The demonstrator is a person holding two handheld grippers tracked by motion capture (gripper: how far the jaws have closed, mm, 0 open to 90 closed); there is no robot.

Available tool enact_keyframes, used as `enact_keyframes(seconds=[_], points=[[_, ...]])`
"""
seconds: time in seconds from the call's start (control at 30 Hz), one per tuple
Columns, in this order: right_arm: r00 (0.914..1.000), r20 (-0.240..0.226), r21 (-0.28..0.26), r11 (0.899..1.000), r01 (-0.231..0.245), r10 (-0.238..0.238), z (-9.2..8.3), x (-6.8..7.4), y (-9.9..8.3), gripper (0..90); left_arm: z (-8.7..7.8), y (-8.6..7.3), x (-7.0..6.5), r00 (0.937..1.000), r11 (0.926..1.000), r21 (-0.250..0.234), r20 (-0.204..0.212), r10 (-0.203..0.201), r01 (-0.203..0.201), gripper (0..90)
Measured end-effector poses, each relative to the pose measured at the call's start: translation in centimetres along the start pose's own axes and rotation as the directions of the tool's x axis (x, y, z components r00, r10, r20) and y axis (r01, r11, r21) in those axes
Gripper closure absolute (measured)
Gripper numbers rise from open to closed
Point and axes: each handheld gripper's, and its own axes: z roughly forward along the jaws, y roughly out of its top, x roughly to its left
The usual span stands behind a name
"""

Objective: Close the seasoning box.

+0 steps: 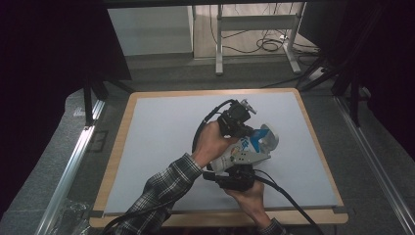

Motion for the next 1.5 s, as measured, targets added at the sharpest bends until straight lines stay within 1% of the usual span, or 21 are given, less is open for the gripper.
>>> enact_keyframes(seconds=[0.13, 1.5], points=[[1.0000, 0.001, -0.002, 1.000, 0.000, 0.000, -0.03, 0.02, 0.03, 61.8, -0.02, 0.09, -0.02, 1.0000, 1.0000, 0.003, -0.001, 0.007, -0.007, 89.4], [1.0000, -0.001, -0.010, 1.000, 0.003, -0.003, -0.03, 0.04, 0.07, 61.9, -0.08, 0.16, -0.10, 1.0000, 1.0000, 0.005, -0.004, 0.007, -0.007, 89.3]])
